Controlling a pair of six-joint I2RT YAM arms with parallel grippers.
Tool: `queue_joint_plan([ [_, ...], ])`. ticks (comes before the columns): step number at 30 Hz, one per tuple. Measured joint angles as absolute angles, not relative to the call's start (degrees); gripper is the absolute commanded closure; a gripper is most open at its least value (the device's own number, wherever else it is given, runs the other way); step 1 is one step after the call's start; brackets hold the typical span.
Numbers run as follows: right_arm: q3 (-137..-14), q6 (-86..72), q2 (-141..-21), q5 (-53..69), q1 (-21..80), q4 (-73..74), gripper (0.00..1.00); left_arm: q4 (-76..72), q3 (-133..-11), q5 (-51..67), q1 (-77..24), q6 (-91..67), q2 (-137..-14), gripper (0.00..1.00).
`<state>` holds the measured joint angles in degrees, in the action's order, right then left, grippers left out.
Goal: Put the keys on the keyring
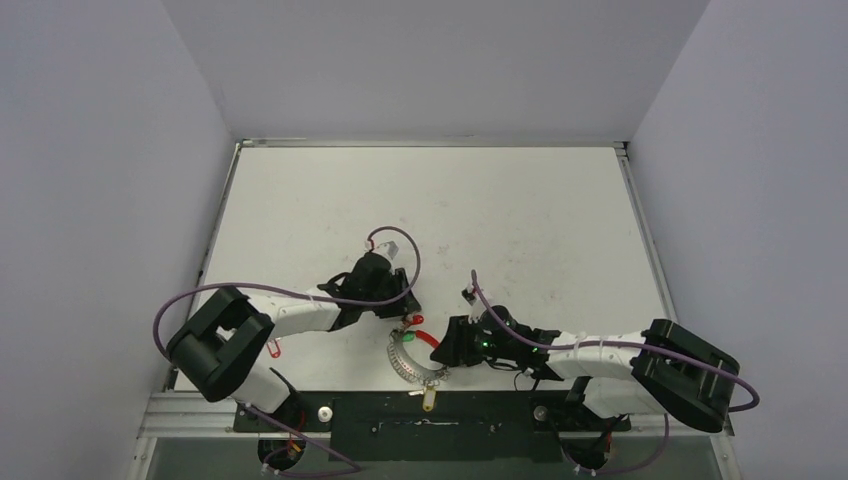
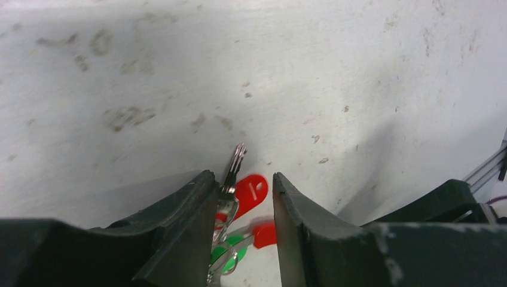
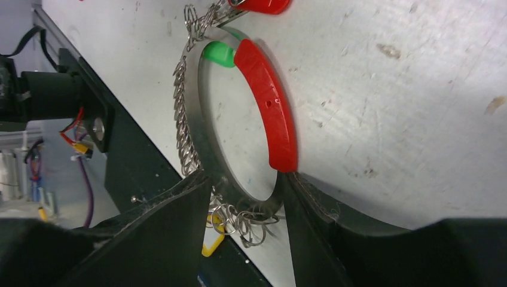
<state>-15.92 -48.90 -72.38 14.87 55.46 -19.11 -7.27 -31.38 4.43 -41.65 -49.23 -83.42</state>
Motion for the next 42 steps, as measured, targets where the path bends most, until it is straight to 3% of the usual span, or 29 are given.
queue_joint_plan([
  [4, -13.19, -54.28, -71.75, 13.74, 57.78, -24.23, 0.50, -7.97, -36.86, 9.10, -41.63, -44.84, -89.32, 0.64],
  [7, -13.58, -54.83, -70.87, 12.34, 58.22, -24.86, 0.44, -9.34, -39.16, 11.40, -41.63, -42.46, -91.59, 0.56],
  [11, -17.80, -52.21, -68.66, 9.30, 57.93, -19.86, 0.44, -8.71, -39.70, 11.33, -41.63, -39.77, -90.61, 0.50],
  [18, -28.53, -45.34, -69.19, 7.73, 54.87, -11.51, 0.45, 0.32, -39.46, 5.30, -41.63, -36.88, -78.81, 0.49],
  [26, -29.04, -43.07, -69.14, 8.73, 46.98, -5.34, 0.43, 13.32, -37.32, -5.69, -48.34, -35.46, -68.05, 0.49],
  [32, -28.99, -42.37, -68.01, 9.96, 39.92, -1.30, 0.40, 24.56, -42.41, -14.79, -57.49, -34.85, -74.59, 0.55],
  [42, -27.55, -42.22, -69.25, 13.69, 36.71, -0.23, 0.38, 34.28, -53.06, -24.34, -62.04, -35.35, -88.73, 0.60],
])
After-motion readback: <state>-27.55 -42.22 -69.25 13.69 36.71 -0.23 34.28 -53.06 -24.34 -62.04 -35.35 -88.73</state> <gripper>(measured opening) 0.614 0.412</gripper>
